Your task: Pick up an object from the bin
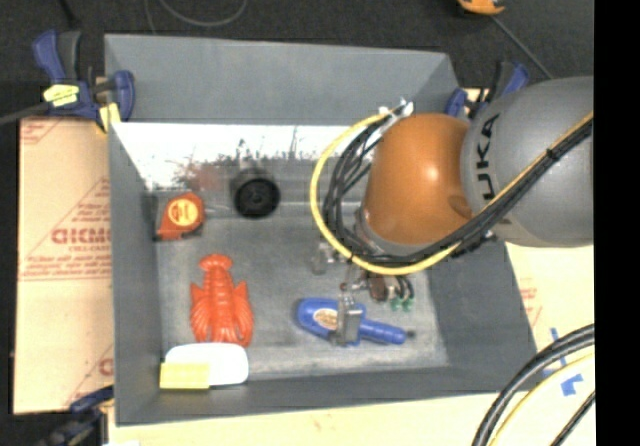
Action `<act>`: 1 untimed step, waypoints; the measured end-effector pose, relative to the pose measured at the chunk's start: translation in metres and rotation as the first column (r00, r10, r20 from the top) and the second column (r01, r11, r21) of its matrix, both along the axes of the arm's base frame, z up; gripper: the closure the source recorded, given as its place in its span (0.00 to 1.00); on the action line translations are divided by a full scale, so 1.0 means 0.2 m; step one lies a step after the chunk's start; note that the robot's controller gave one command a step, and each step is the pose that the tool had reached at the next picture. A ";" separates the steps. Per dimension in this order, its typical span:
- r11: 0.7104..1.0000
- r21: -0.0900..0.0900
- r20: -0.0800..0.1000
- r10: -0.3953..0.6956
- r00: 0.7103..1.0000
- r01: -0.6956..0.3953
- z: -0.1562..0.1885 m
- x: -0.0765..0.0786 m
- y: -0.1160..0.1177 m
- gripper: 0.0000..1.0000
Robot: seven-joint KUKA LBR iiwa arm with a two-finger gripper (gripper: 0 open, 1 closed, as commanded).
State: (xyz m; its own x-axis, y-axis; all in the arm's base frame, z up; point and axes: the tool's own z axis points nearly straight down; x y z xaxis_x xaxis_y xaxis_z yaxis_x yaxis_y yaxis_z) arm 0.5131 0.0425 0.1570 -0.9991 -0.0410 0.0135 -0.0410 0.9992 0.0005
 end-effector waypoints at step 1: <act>1.000 0.001 0.033 0.027 0.999 -0.027 0.07 -0.05 0.02 0.00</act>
Offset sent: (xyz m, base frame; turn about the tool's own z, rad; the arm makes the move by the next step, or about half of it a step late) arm -0.0187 -0.0084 -0.0786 -0.0176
